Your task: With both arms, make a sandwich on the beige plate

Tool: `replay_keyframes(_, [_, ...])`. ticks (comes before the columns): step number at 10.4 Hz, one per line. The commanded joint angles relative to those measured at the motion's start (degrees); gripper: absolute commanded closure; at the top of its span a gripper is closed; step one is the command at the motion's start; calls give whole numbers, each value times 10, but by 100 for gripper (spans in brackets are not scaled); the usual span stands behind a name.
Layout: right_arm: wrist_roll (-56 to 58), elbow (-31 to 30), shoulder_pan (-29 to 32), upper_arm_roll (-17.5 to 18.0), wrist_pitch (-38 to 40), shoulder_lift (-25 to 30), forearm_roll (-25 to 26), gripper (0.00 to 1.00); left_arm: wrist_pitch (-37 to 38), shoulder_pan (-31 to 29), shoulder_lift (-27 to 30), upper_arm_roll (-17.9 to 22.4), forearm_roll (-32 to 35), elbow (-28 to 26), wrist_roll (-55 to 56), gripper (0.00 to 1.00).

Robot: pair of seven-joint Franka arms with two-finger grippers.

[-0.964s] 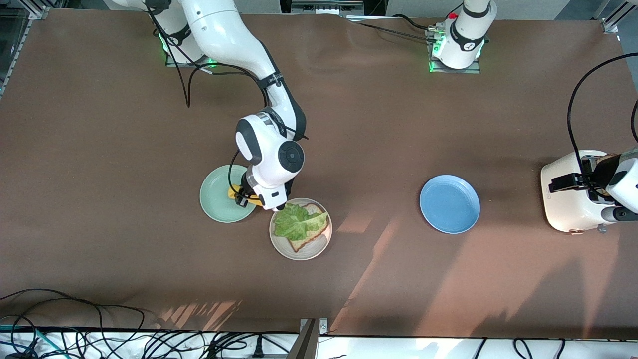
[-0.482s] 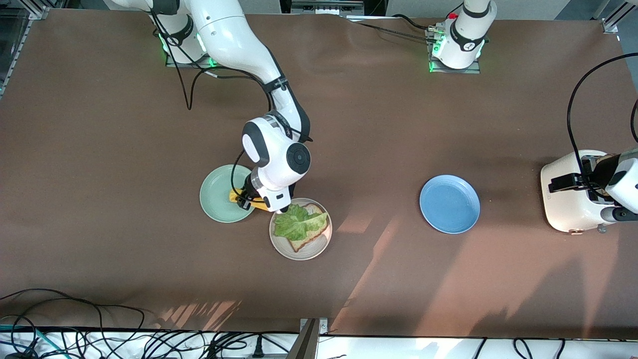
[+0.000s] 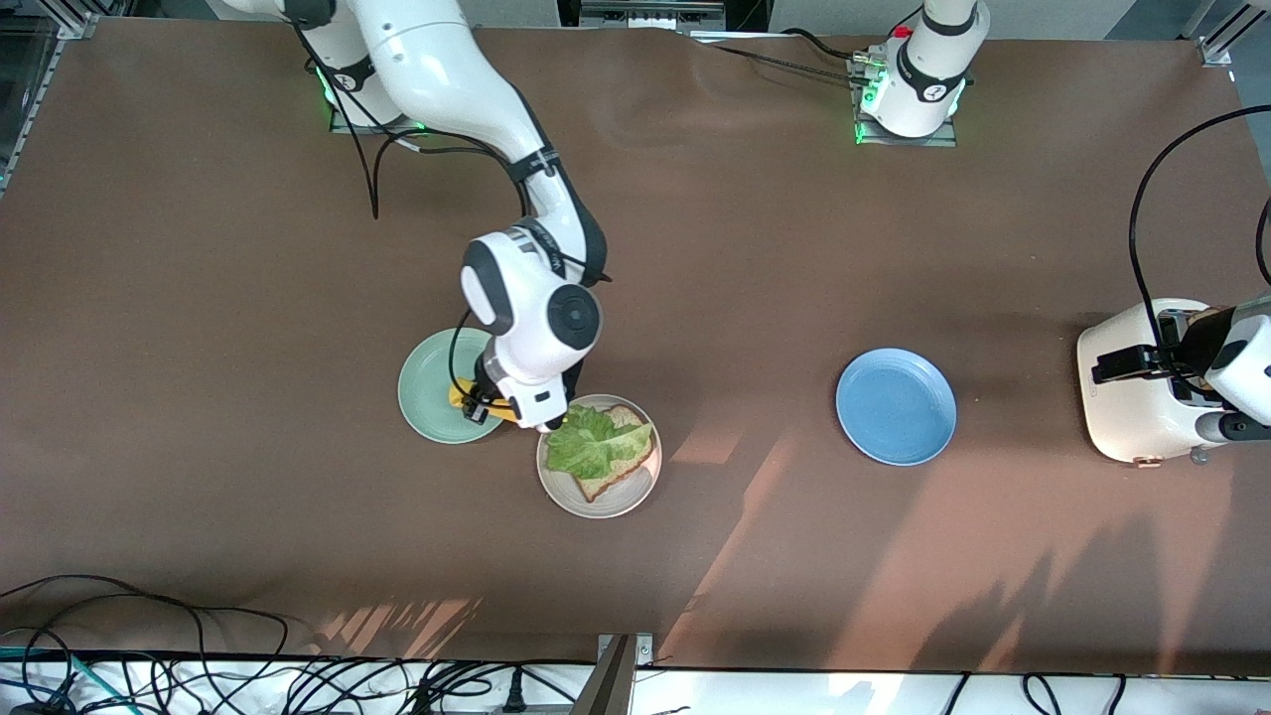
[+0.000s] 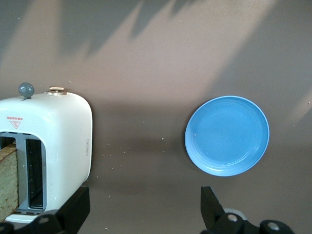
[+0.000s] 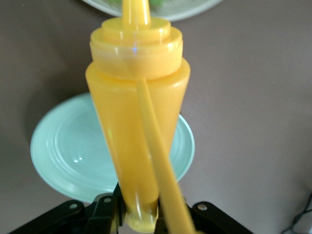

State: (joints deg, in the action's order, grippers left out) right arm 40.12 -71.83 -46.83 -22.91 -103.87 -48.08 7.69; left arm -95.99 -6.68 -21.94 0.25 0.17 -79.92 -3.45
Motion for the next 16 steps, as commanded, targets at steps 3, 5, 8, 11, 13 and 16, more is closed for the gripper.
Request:
replay_keyframes(3, [116, -81, 202, 161, 5, 148, -47, 100, -2, -20, 4, 5, -9, 0, -26, 0])
replay_keyframes(5, [222, -76, 292, 195, 8, 152, -150, 100, -2, -53, 5, 8, -7, 2, -99, 0])
replay_keyframes(8, [396, -76, 424, 239, 25, 128, -250, 100, -2, -107, -5, 7, 59, 3, -175, 0])
replay_keyframes(11, [605, -57, 509, 242, 49, 62, -374, 100, -3, -148, -31, 7, 76, 3, -219, 0])
replay_keyframes(13, [680, -49, 538, 242, 72, 13, -435, 100, -17, -169, -49, 7, 76, 3, -241, 0])
replay_keyframes(16, [735, -31, 567, 242, 73, -40, -474, 100, -17, -171, -73, 9, 113, -1, -229, 0])
